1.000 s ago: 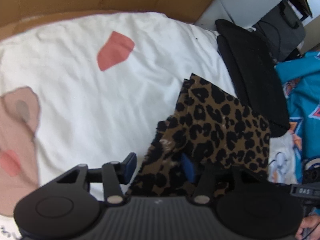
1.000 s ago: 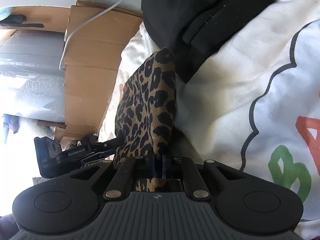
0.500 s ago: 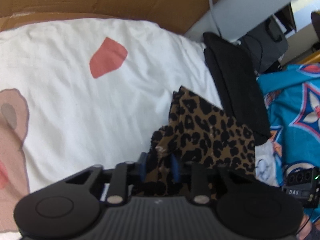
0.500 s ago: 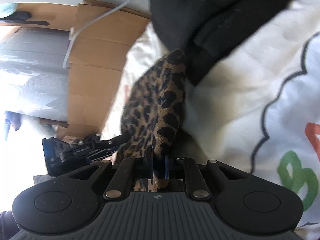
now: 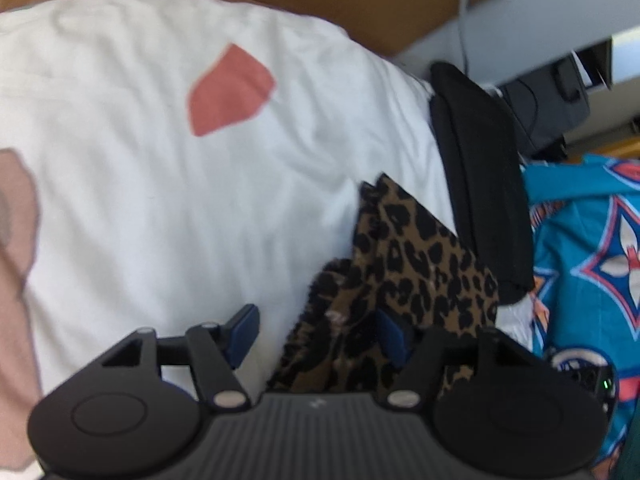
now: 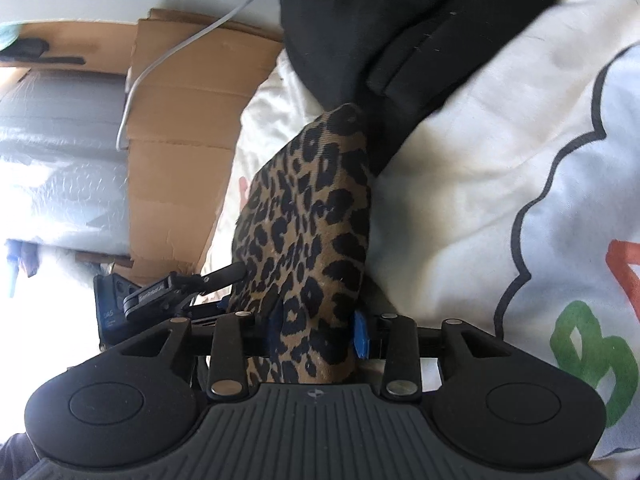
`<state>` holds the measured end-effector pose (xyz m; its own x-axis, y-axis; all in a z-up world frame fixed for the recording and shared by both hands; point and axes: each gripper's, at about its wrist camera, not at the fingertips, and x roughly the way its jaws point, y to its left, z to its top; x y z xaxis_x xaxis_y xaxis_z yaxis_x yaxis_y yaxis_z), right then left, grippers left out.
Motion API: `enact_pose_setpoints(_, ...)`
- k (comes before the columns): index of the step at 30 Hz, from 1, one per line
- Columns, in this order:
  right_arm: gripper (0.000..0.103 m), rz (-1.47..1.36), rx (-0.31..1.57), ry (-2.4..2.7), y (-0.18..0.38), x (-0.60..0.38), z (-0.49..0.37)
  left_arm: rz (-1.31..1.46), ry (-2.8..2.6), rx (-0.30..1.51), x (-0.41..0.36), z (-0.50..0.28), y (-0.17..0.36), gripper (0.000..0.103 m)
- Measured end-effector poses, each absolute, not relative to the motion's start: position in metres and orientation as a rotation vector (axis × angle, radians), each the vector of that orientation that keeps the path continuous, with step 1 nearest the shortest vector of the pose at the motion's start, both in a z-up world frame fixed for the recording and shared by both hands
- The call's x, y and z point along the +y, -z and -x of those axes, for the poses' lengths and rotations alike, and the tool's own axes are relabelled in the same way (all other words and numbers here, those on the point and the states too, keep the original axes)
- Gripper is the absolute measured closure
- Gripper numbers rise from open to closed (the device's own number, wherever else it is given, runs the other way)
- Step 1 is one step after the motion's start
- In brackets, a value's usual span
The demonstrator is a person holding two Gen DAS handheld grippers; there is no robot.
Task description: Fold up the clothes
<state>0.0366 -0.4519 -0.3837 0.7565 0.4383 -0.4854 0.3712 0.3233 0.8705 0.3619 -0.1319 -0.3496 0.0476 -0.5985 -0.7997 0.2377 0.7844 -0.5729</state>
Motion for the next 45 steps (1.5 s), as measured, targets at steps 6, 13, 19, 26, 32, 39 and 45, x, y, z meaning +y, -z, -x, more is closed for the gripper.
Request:
enact_pose_setpoints(6, 0.072, -1.303, 0.769, -0.038, 0.39, -0.445, -0.042, 0.211, 0.733, 1.391, -0.152, -0.358, 0.35, 0.05)
enact_pose_setpoints(13, 0.093, -1.244, 0.726, -0.04, 0.377, -0.443, -0.04, 0.144, 0.775, 1.38, -0.152, -0.361, 0.334, 0.074)
enact_pose_setpoints(19, 0.076, -1.26, 0.758, -0.021, 0.383, -0.447, -0.04, 0.101, 0.759, 1.425, -0.163, -0.373, 0.342, 0.046)
enact_pose_setpoints(26, 0.069, -1.305, 0.763, -0.025, 0.393, -0.451, -0.046, 0.023, 0.877, 1.466, -0.181, -0.38, 0.348, 0.034)
enact_pose_setpoints(32, 0.07, -1.318, 0.761, -0.04, 0.395, -0.443, -0.053, -0.025, 0.927, 1.515, -0.192, -0.38, 0.347, 0.04)
enact_pose_setpoints(39, 0.078, -1.351, 0.766, -0.031, 0.401, -0.438, -0.054, -0.039, 0.935, 1.506, -0.19, -0.382, 0.35, 0.054)
enact_pose_setpoints(45, 0.094, -1.284, 0.769, -0.031, 0.388, -0.433, -0.058, -0.076, 0.937, 1.442, -0.187, -0.372, 0.333, 0.073)
